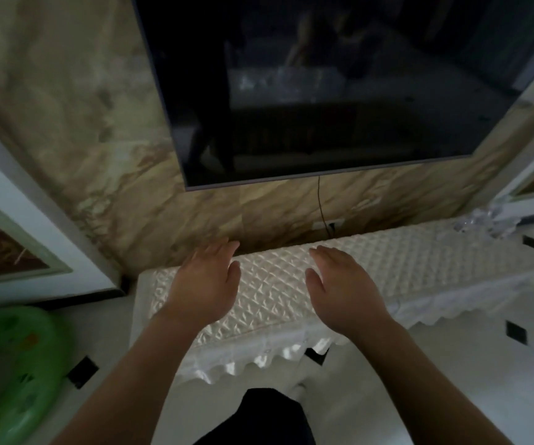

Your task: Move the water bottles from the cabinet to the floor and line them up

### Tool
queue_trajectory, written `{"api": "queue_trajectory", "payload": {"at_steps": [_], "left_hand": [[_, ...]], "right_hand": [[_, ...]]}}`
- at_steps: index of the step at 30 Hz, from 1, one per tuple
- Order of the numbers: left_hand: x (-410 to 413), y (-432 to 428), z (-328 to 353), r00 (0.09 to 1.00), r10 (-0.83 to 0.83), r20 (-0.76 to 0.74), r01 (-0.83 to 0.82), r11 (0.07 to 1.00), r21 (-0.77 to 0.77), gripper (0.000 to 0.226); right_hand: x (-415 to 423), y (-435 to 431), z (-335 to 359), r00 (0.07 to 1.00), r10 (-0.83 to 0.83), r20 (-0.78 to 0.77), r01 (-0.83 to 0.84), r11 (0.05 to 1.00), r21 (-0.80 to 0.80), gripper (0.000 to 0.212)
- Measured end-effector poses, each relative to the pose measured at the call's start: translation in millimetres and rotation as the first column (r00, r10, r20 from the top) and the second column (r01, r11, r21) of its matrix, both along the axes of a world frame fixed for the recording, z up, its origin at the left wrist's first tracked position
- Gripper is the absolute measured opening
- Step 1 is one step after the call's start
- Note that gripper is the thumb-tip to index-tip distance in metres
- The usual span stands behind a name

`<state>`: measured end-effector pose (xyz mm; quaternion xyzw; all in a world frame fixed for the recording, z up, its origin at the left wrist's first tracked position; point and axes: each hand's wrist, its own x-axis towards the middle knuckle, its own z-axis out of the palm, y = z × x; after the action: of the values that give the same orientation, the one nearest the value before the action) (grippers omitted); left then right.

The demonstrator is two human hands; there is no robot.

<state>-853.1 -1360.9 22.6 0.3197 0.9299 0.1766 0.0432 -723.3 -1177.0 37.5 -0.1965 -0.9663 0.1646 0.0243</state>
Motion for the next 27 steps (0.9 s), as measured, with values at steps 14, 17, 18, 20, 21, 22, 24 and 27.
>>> {"api": "queue_trajectory", "payload": {"at_steps": [14, 17, 18, 20, 21, 22, 24, 27], "left_hand": [[2, 237, 10, 0.99, -0.131, 0.051, 0.133, 0.991, -0.03, 0.055], [18, 286, 7, 0.99, -0.129, 0.057, 0.132, 0.99, -0.043, 0.05], [25, 303, 5, 0.99, -0.129, 0.059, 0.132, 0.99, -0.046, 0.049], [46, 339, 3, 0.989, -0.131, 0.063, 0.135, 0.99, -0.049, 0.049], [58, 357, 2, 0.989, -0.134, 0.061, 0.137, 0.989, -0.049, 0.049], [71, 374, 2, 0.989, -0.134, 0.06, 0.137, 0.99, -0.045, 0.048], [98, 410, 0, 0.99, -0.125, 0.061, 0.127, 0.991, -0.028, 0.048], [137, 460, -1, 0.993, -0.1, 0.065, 0.101, 0.995, -0.01, 0.048]], "right_hand": [[26, 223, 8, 0.992, -0.12, 0.024, 0.122, 0.991, -0.059, 0.049], [51, 272, 2, 0.99, -0.138, 0.022, 0.14, 0.988, -0.063, 0.049], [60, 290, 0, 0.99, -0.14, 0.019, 0.141, 0.988, -0.061, 0.049], [81, 326, -3, 0.989, -0.146, 0.008, 0.147, 0.987, -0.061, 0.048], [92, 344, -4, 0.989, -0.148, 0.002, 0.148, 0.987, -0.061, 0.048], [103, 361, -5, 0.989, -0.146, -0.002, 0.145, 0.988, -0.059, 0.048], [127, 397, -5, 0.991, -0.135, -0.003, 0.134, 0.99, -0.05, 0.048], [162, 449, -3, 0.993, -0.117, 0.005, 0.117, 0.993, -0.029, 0.048]]}}
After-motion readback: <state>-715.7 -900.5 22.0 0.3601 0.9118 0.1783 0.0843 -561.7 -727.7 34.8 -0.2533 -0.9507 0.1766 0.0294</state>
